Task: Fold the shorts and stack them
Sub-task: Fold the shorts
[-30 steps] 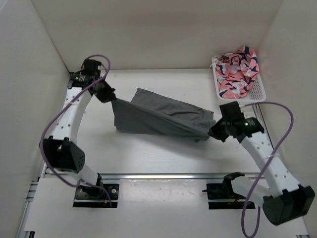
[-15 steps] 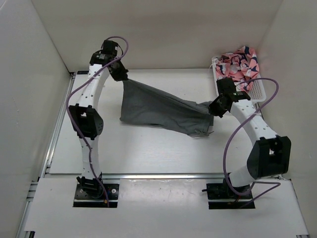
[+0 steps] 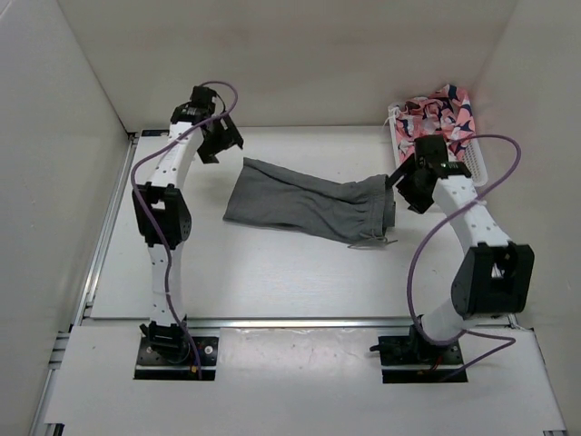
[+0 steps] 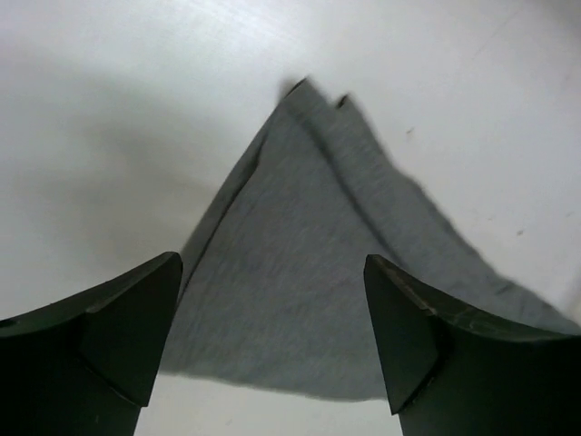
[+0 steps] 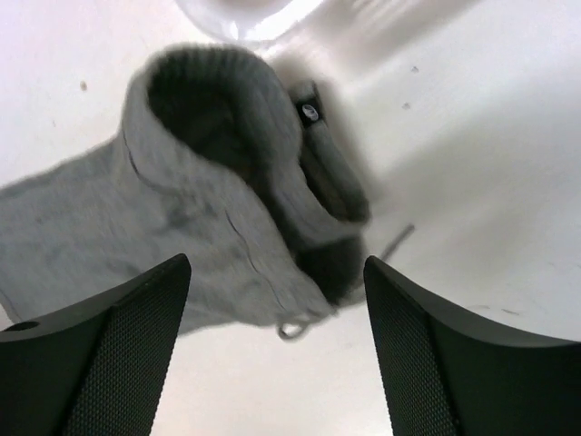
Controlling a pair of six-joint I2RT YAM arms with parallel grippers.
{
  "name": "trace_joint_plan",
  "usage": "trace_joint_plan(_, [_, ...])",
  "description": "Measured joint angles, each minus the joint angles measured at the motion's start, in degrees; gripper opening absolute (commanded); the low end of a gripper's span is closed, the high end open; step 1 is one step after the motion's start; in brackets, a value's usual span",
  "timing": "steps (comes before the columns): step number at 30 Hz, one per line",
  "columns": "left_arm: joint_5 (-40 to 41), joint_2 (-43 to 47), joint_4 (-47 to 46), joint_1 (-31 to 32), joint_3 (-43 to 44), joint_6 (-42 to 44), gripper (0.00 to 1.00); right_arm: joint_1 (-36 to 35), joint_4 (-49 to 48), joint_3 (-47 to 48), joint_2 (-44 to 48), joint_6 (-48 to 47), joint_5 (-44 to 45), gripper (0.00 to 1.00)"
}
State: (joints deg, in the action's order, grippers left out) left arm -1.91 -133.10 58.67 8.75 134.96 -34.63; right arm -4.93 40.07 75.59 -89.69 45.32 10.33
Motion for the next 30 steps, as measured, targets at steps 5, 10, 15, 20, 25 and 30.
trace_joint_plan(5, [0.9,13.0,-0.8,-0.3,-21.5,1.6,1.0,0.0,-0.2,-8.8,9.7,-3.2,-2.6,0.92])
trace_joint_plan(10, [0.3,20.9,-2.1,0.5,-40.0,1.9,1.0,0.5,-0.7,-11.7,8.3,-7.5,-8.7,0.95])
trace_joint_plan(15, [-0.4,18.1,-3.8,1.1,-46.5,1.8,1.0,0.8,-3.2,-12.7,1.9,-10.2,-12.5,0.89])
trace_joint_plan(20, [-0.5,13.7,-6.4,1.5,-45.5,1.7,0.81,1.2,-7.0,-13.5,-4.3,-11.5,-13.0,0.72])
trace_joint_plan(25, [-0.5,12.0,-7.5,1.7,-43.9,1.2,0.1,1.2,-9.1,-13.5,-7.5,-12.1,-14.6,0.41])
trace_joint_plan(30, [1.4,13.6,-8.7,1.9,-46.1,-0.5,0.1,1.0,-10.5,-13.5,-7.5,-12.9,-16.6,0.08])
